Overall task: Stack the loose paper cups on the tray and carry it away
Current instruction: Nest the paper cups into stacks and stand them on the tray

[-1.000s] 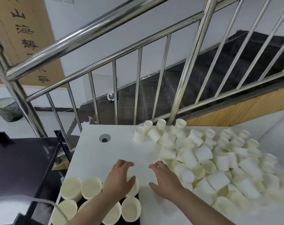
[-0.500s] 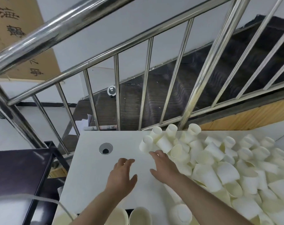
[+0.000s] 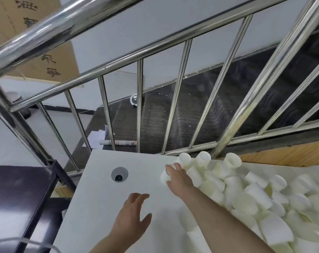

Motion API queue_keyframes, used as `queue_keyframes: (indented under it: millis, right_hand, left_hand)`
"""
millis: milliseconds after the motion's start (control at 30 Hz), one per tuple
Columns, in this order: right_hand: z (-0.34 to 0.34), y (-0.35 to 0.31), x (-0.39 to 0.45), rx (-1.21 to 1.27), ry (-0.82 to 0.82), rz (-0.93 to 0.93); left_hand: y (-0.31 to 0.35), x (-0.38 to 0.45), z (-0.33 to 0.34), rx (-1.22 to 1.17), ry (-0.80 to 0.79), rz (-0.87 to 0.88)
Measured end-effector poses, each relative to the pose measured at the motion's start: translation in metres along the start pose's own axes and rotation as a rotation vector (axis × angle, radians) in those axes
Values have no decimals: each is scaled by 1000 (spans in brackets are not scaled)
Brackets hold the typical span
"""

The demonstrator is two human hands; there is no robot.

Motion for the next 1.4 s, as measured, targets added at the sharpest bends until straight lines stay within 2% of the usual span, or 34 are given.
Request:
queue_keyframes:
  millis: [167, 233, 300, 400, 467, 500, 600, 733, 867, 1000, 1133, 1200, 1267, 1333, 1400]
  right_hand:
    - [4, 3, -10, 50, 60, -2]
    - [6, 3, -20, 162, 104, 5]
    - [6, 2, -33, 494, 123, 106]
    - [6, -5, -57, 1190, -91, 332]
    - [8, -7, -69, 1417, -225, 363]
    - [9, -7, -72, 1455, -238, 349]
    - [13, -3, -77, 1424, -162, 315]
    - [16, -3, -82, 1409, -166, 378]
    - [15, 0, -91, 1557, -241, 430]
    - [16, 1, -94, 1522, -329, 413]
    - [20, 2, -94, 1635, -349, 430]
    - [21, 5, -92, 1651, -362, 423]
    - [18, 7, -92, 1611, -377, 392]
    - [14, 9, -92, 1466, -320, 343]
    - [8, 20, -88, 1193, -96, 270]
  left_hand:
    - [0, 4, 4, -40, -3, -59]
    - [4, 7, 6, -78, 2, -68]
    - [8, 11, 8, -134, 28, -69]
    - [20, 18, 8, -292, 86, -88]
    - [29, 22, 7, -428, 129, -117]
    - [31, 23, 7, -474, 149, -134]
    - [41, 24, 14, -485, 132, -134]
    - [51, 22, 22, -441, 121, -68]
    - [45, 21, 17, -421, 181, -85]
    - [43, 20, 18, -401, 110, -68]
    - [40, 17, 17, -393, 222, -122]
    - [37, 18, 15, -426, 227, -177]
    - [35, 20, 15, -540, 153, -223]
    - [33, 22, 15, -635, 97, -250]
    - [32, 22, 15, -582, 111, -239]
Point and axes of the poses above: each hand's wrist, its own x-axis towards the middle knuckle, its own z-axis out of the palm, y = z × x, the point moved 2 cm from there along x, towards the middle knuckle, and after that the axes turned 2 degrees about z, right-handed, at the moved point
